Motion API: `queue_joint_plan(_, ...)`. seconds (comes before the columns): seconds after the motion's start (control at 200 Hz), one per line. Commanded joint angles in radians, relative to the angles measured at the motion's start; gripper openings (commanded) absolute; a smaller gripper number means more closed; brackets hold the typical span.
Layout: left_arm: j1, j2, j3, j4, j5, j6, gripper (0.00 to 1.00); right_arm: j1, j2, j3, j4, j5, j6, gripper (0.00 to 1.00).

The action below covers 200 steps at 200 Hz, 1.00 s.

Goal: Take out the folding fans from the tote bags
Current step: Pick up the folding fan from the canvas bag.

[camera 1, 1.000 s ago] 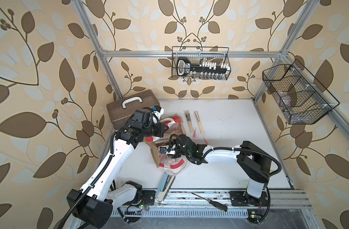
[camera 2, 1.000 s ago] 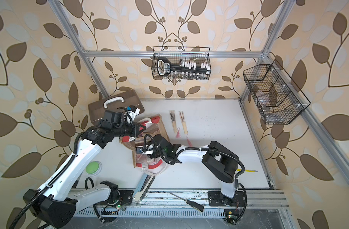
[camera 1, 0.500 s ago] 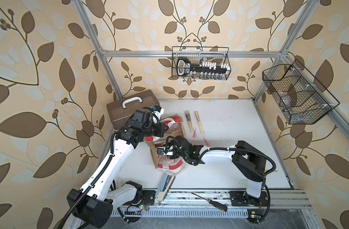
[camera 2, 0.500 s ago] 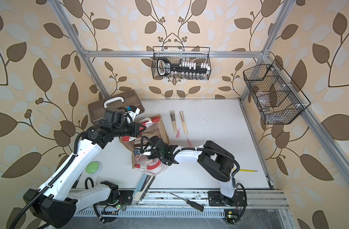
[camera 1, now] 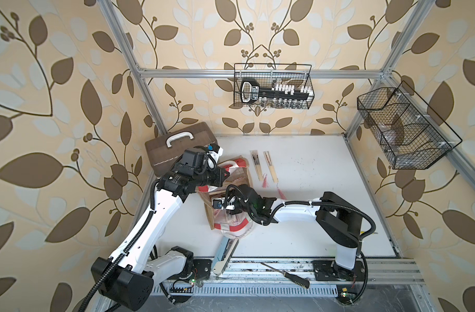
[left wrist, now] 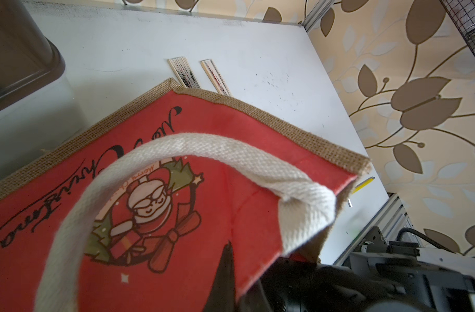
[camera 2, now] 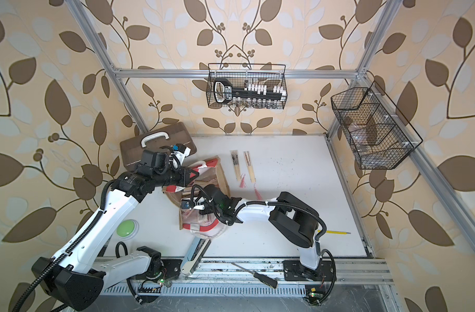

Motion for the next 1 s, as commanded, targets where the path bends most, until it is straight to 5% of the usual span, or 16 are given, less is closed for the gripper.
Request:
queue_joint_plan(0.0,0.005,-0.005,0.027,0.013,0.009,0.005,0.0,0.014,-0.038,-0.044,0.034,-0.035,0.0,0.13)
queue_joint_plan(0.655,0.005,0.006,0.029,0.01,-0.038,-0.007,0.0,0.075,-0.369,-0.31,0.145,-0.07,-0.027,0.1)
queue_joint_plan(0.995,0.005,0.007,0.026,0.015,-0.036,-0.011,0.0,0.082,-0.564,-0.378,0.195,-0.133,0.07,0.1)
